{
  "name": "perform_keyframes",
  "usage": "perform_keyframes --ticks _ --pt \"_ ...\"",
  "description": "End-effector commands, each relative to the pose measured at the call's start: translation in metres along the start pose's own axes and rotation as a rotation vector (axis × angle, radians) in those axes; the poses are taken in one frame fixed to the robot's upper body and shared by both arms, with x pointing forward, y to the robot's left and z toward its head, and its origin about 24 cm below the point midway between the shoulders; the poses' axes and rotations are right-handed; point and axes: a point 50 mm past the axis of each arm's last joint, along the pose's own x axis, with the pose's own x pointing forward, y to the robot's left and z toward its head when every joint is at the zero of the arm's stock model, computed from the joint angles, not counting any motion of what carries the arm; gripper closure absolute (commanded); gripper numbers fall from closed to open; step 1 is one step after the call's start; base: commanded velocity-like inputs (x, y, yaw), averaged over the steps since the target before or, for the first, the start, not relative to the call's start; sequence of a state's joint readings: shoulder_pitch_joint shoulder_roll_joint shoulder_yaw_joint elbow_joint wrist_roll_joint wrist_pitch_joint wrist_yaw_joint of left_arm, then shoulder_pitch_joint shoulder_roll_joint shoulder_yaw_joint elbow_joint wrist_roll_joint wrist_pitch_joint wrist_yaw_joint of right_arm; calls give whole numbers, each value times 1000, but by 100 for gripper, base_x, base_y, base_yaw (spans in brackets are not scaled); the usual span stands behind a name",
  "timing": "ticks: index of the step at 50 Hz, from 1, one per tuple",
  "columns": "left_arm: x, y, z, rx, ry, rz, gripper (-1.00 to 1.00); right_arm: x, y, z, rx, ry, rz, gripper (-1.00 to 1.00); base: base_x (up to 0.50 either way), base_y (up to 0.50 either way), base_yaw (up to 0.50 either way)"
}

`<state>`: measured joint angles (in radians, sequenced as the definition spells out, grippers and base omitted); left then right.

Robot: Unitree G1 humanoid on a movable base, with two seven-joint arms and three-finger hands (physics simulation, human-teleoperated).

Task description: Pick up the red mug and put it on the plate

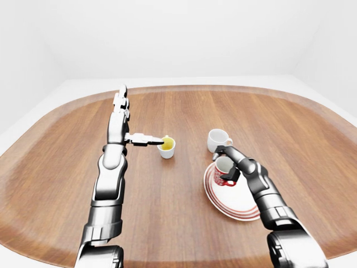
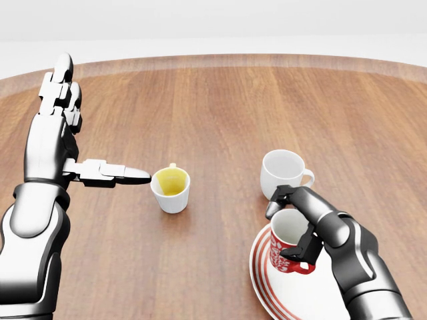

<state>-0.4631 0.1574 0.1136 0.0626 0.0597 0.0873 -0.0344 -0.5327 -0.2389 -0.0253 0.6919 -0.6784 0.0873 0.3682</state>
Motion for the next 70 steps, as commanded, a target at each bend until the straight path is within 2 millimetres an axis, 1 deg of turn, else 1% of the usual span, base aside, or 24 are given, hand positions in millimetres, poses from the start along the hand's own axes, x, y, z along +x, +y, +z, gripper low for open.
perform_keyframes --ticks 1,5,13,19,32,44,50,57,61,70 --pt "-1 0 -1 -1 4 1 -100 -1 -11 -4 -14 20 -116 100 0 0 0" --pt "0 0 -4 -3 18 2 -100 0 -11 -9 -8 40 -118 100 0 0 0" --pt "1 -2 -2 -3 10 -2 -100 0 -15 -16 7 66 -128 100 0 0 0" --pt "1 -2 -5 -4 21 -2 -100 -2 -15 -28 22 100 -134 100 0 0 0" --pt "1 -3 2 -5 -8 -6 -100 -3 -18 -47 64 173 -149 100 0 0 0" --pt "1 -2 2 -5 -8 -3 -100 -4 -24 -55 76 210 -171 100 0 0 0" --pt "0 0 4 -5 -19 0 -100 -3 -29 -53 79 207 -180 100 0 0 0" --pt "0 -1 -1 -4 4 1 -100 0 -25 -54 83 225 -178 100 0 0 0" --pt "0 -1 2 -5 -9 0 -100 1 -23 -54 91 237 -176 100 0 0 0" --pt "1 -1 1 -3 -4 1 -100 2 -16 -60 101 263 -167 100 0 0 0"
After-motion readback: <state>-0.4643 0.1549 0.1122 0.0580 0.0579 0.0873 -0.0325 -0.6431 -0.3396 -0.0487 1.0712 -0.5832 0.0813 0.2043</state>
